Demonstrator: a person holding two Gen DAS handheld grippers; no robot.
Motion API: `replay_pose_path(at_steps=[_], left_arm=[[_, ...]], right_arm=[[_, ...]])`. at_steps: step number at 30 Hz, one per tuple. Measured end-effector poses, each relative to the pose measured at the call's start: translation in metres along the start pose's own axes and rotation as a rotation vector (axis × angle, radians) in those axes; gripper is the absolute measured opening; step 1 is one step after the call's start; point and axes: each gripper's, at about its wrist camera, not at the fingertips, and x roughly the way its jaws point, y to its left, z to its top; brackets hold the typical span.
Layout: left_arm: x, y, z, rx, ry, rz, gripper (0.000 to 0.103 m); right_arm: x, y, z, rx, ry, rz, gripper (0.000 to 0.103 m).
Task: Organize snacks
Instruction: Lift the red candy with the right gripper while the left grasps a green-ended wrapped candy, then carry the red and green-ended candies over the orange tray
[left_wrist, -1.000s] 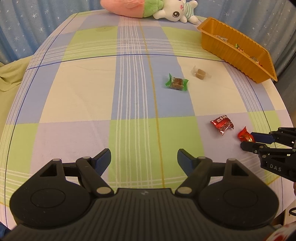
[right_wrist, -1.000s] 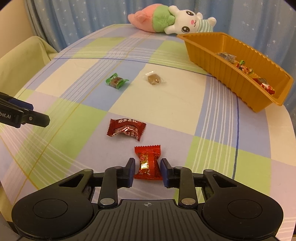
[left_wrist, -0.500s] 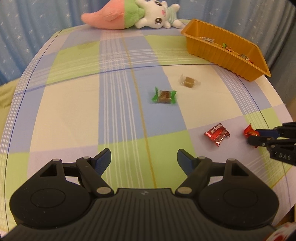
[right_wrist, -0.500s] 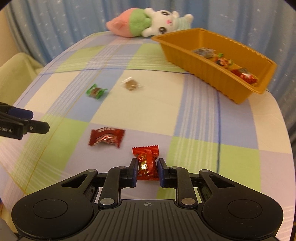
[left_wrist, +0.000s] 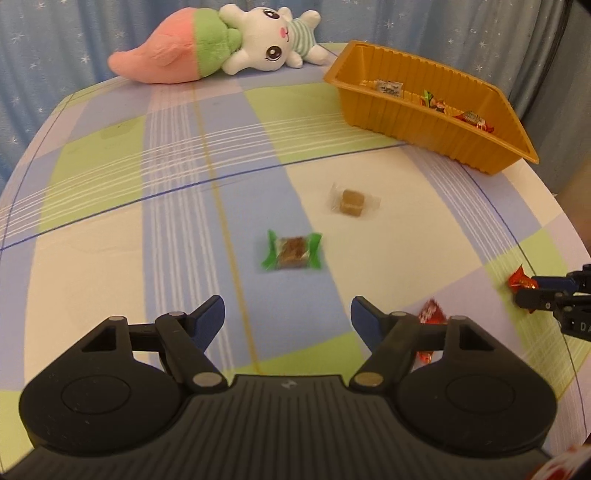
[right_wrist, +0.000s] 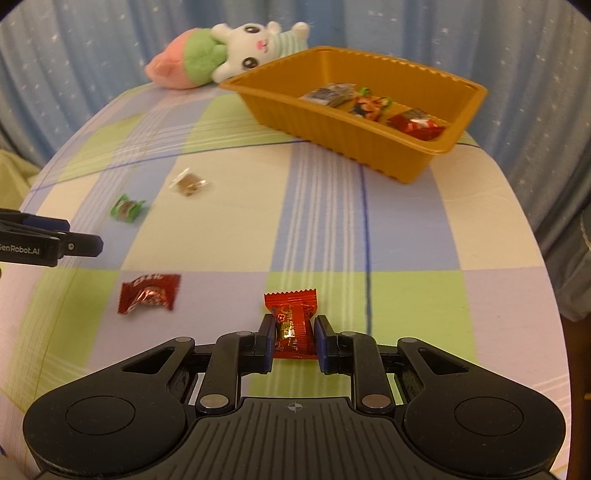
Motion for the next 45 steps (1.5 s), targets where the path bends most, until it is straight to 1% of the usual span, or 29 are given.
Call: replay_pose_path(at_steps=[5, 7, 11, 14, 17, 19, 20, 21, 23, 24, 30, 39, 45], left_arm=[[0.012, -0.001, 0.014, 0.018, -0.022, -0.001, 0.072], [0.017, 0.0, 0.02, 0.022, -0.03, -0.003, 0.069], [0.028, -0.002, 0.03, 0.031, -0.028, -0.006, 0.068], [0.035, -0.004, 0.033, 0.052, -0.022, -0.004, 0.063], [0.041, -0.006, 0.034, 0.059, -0.005, 0.0, 0.055], [0.044, -0.006, 0.034, 0.062, 0.006, 0.004, 0.047], [0.045, -0.005, 0.034, 0.062, 0.01, 0.005, 0.045], [0.045, -0.005, 0.034, 0.061, 0.014, 0.003, 0.041], [0.045, -0.003, 0.032, 0.057, 0.016, 0.0, 0.037], [0.044, -0.003, 0.032, 0.056, 0.016, -0.004, 0.032], [0.041, -0.002, 0.031, 0.054, 0.016, 0.002, 0.027], [0.023, 0.003, 0.028, 0.032, -0.009, 0.008, 0.026], [0.003, 0.001, 0.028, 0.014, -0.044, -0.013, 0.026]], right_arm=[[-0.004, -0.01, 0.005, 0.039, -0.012, -0.016, 0.023], [-0.004, -0.013, 0.006, 0.052, -0.014, -0.022, 0.023], [-0.006, -0.018, 0.008, 0.073, -0.016, -0.031, 0.023], [-0.007, -0.021, 0.008, 0.082, -0.014, -0.035, 0.023], [-0.008, -0.021, 0.008, 0.088, -0.014, -0.038, 0.023], [-0.009, -0.022, 0.008, 0.09, -0.015, -0.038, 0.023], [-0.009, -0.022, 0.008, 0.09, -0.015, -0.038, 0.023], [-0.009, -0.022, 0.008, 0.09, -0.016, -0.039, 0.023], [-0.009, -0.023, 0.009, 0.09, -0.016, -0.036, 0.023], [-0.009, -0.023, 0.009, 0.089, -0.016, -0.035, 0.023], [-0.01, -0.019, 0.009, 0.078, -0.02, -0.029, 0.023], [-0.017, -0.015, 0.01, 0.059, -0.038, -0.015, 0.023], [-0.023, -0.011, 0.011, 0.05, -0.057, 0.007, 0.023]])
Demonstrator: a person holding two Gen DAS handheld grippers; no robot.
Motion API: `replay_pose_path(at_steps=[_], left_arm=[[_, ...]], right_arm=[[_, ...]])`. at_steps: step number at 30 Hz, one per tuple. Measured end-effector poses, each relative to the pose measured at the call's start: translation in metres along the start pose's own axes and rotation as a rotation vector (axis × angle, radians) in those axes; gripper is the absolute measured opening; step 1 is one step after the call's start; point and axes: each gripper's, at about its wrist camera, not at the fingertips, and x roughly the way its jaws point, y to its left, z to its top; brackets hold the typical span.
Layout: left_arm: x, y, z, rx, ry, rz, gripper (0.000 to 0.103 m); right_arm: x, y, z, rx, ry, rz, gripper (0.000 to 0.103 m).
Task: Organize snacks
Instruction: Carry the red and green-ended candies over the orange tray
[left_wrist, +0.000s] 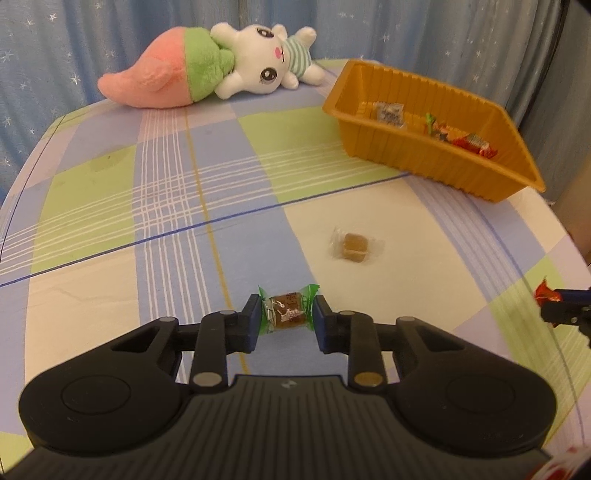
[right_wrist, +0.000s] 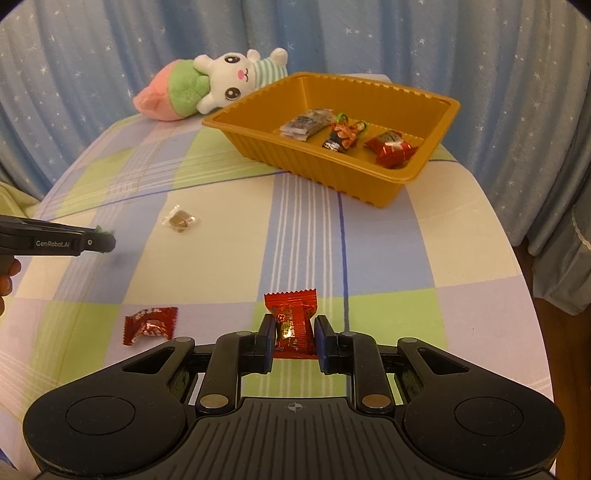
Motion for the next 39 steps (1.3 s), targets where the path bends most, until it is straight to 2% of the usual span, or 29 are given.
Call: replay_pose_path(at_steps=[8, 19, 29, 39], left_arm=[[-0.024, -0.016, 0.012, 0.007, -0.057, -0.038, 0.026], [-0.034, -0.062, 0.062, 0.068, -0.151, -0.107, 0.026], [-0.015, -0.108, 0.112, 0.136, -0.19, -0.15, 0.026], [0.024, -0.131, 0.155, 0.173, -0.18, -0.151, 0.026]], right_arm=[[-0.011, 0.0, 0.01, 0.013, -0.037, 0.044, 0.023], [-0.028, -0.024, 0.044, 0.031, -0.128, 0.059, 0.023], [-0.026, -0.054, 0.085, 0.062, -0.208, 0.053, 0.023], [0.007, -0.077, 0.13, 0.09, -0.222, 0.068, 0.023]])
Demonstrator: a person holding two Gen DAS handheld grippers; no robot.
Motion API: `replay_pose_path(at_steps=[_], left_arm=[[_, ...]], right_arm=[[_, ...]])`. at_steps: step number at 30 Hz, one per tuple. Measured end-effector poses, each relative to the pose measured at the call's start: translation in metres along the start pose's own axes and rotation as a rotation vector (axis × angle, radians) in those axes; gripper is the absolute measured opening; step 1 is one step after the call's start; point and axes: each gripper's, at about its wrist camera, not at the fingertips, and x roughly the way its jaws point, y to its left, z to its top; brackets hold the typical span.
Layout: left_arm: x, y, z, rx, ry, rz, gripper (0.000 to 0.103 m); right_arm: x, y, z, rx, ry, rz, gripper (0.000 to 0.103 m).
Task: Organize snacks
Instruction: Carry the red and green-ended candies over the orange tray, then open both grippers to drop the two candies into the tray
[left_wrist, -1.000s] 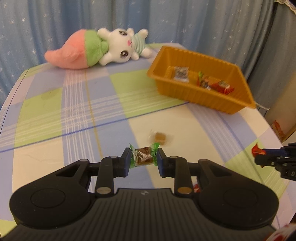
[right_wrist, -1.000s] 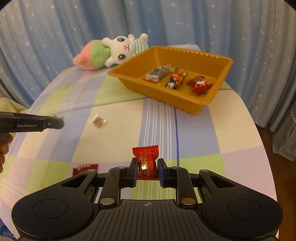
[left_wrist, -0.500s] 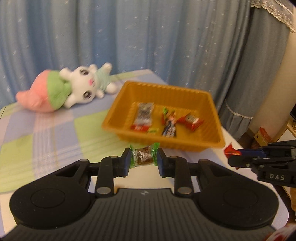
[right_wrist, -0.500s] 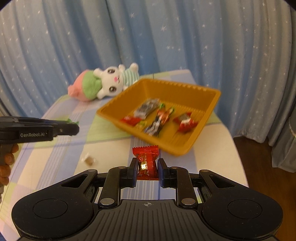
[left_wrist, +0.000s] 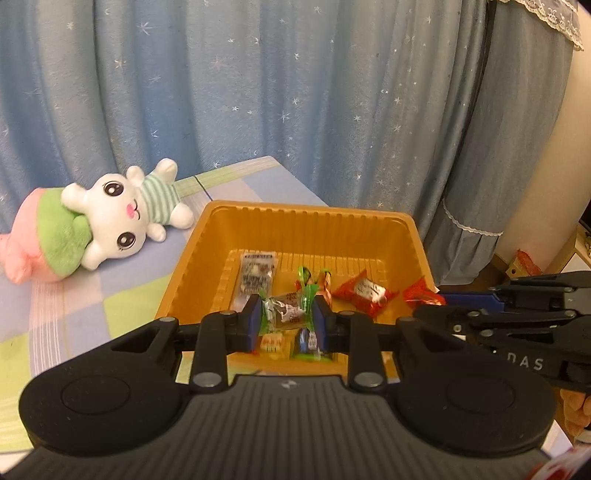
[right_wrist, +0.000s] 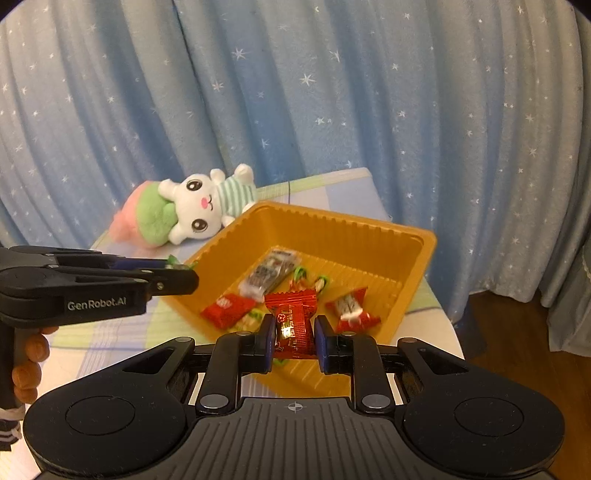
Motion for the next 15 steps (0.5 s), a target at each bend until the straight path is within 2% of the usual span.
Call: replay_pose_path(at_steps=[7, 15], left_arm=[[0.027, 0.004, 0.018, 0.012, 0.017, 0.01, 0.026], [0.048, 0.009, 0.022, 0.018, 0.043, 0.013, 0.026]], right_arm=[[0.036, -0.009, 0.014, 0.013, 0.038, 0.004, 0.023], [0.064, -0.014, 0.014, 0.009, 0.083, -0.005, 0.023]])
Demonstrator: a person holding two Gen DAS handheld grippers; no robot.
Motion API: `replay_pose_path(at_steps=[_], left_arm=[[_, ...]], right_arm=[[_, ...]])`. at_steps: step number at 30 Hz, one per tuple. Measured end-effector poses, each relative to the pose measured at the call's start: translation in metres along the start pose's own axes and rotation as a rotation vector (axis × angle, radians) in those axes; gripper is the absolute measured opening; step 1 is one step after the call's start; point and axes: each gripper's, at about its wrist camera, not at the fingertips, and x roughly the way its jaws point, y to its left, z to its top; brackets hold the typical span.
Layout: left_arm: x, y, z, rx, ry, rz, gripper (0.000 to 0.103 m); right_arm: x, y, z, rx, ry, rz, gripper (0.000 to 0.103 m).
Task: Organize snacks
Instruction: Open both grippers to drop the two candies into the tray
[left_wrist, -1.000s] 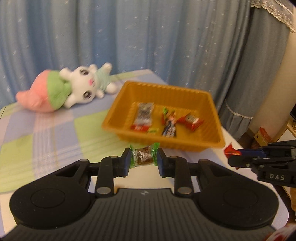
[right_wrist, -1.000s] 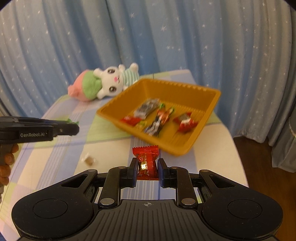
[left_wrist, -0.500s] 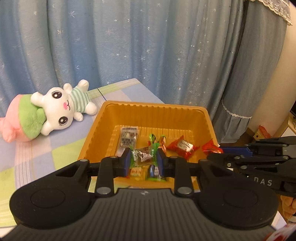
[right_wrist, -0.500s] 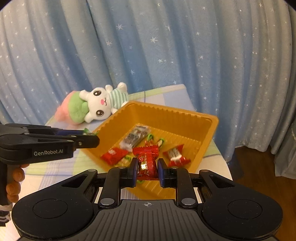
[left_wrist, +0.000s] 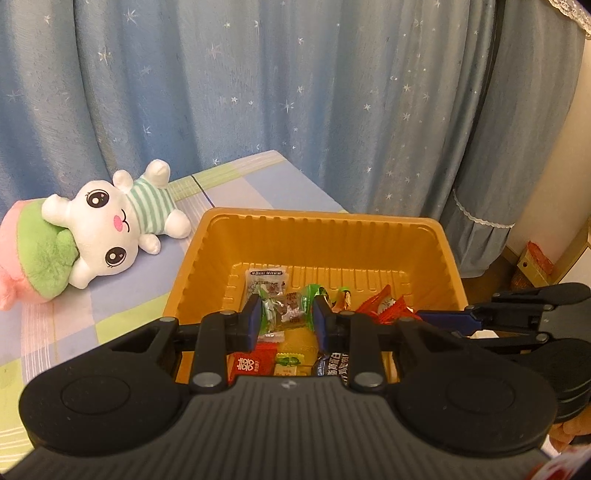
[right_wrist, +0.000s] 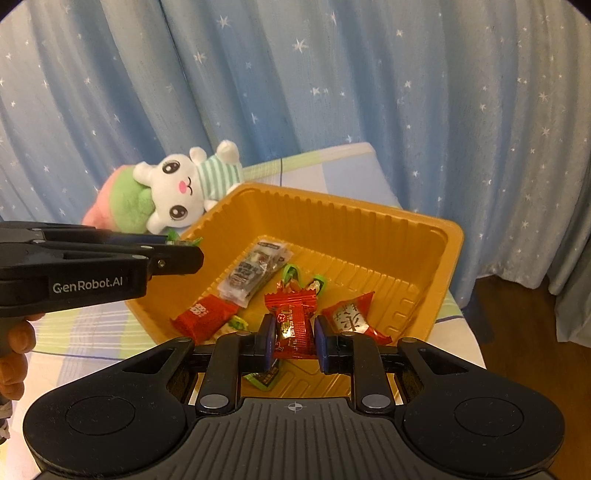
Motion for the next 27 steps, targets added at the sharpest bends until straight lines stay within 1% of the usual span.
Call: replay_pose_path(at_steps=[5, 11, 13, 15, 17, 27], left_arm=[[0.007, 0.002, -0.001, -0.003, 0.01, -0.002, 0.026], [0.012, 0.006, 0.0, -0.01, 0.014, -0.001, 0.026], [0.012, 0.007, 0.001, -0.013, 0.014, 0.001, 0.026], [0.013, 0.008, 0.001, -0.015, 0.012, 0.001, 0.026], [0.013, 0.008, 0.001, -0.015, 0.011, 0.003, 0.026], [0.019, 0.007, 0.008, -0.006, 0.009, 0.006, 0.026]], right_arm=[[0.008, -0.001, -0.001, -0.005, 0.012, -0.008, 0.023], [0.01, 0.001, 0.004, 0.002, 0.001, -0.016, 0.024], [0.011, 0.001, 0.005, 0.001, 0.0, -0.019, 0.029], [0.009, 0.0, 0.006, 0.01, -0.016, -0.027, 0.052], [0.006, -0.001, 0.006, 0.024, -0.044, -0.035, 0.061], [0.001, -0.007, 0.01, 0.044, -0.05, -0.043, 0.062]])
